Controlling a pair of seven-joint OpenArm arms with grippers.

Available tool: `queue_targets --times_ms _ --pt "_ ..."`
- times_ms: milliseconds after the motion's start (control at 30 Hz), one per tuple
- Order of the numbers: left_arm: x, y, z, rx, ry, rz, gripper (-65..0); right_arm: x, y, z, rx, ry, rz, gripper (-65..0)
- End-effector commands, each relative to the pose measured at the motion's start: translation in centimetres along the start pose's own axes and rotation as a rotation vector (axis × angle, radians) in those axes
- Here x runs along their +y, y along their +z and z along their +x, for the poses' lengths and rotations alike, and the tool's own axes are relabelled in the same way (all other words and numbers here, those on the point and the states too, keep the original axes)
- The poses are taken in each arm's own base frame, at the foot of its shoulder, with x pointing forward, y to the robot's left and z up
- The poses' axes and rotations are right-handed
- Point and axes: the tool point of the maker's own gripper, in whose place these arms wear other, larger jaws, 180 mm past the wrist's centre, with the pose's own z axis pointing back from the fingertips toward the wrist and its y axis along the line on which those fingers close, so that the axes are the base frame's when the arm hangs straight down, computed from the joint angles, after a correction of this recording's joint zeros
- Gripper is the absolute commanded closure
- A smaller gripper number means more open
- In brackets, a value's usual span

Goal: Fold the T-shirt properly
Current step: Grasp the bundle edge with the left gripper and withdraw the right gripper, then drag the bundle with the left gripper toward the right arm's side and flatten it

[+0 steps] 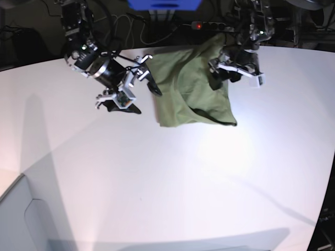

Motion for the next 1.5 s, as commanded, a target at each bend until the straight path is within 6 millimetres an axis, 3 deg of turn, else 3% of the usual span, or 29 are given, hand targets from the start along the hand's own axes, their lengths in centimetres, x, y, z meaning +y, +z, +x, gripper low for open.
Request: queue_targets --times_ms 0,267,333,467,567,833,1000,1267,1467 --pt "-0.1 0.1 0.8 -0.028 -0.008 -0.007 -46.1 0.0 0.3 1.0 -0.044 0.004 0.009 -42.6" --pt "0.3 -0.6 0.9 -0.019 -0.008 -0.002 -44.3 -0.4 0.6 0.6 -0.025 0.021 0.004 -42.6" --pt "0.5 -0.6 0.7 -0.015 -0.005 0.001 -36.6 -1.1 0.9 0.5 -0.022 0.021 -0.016 -42.4" --pt "0.9 -1.3 0.6 -0.008 0.005 0.008 -10.2 -3.6 2.2 -0.1 -0.011 0.005 -0.098 -42.5" --pt "1.6 -1.7 -0.1 0.012 0.018 0.022 0.0 -5.0 2.9 -0.3 -0.008 0.0 -0.141 -42.5" --pt "1.8 -3.1 0.4 0.011 0.022 0.026 0.0 -8.2 5.5 -1.7 0.021 -0.026 -0.258 -42.3" --pt "0.8 -4.9 1.0 0.034 -0.028 -0.011 0.0 -11.5 8.9 -2.2 0.027 -0.042 -0.4 -42.3" --pt "-5.8 -9.2 -0.9 0.219 -0.374 -0.209 0.0 -16.4 16.1 -3.1 0.013 -0.119 -0.697 -42.4" --pt "-9.2 -12.6 -0.9 0.3 -0.613 -0.279 0.0 -17.9 19.7 -4.2 0.035 -0.137 -0.811 -42.3"
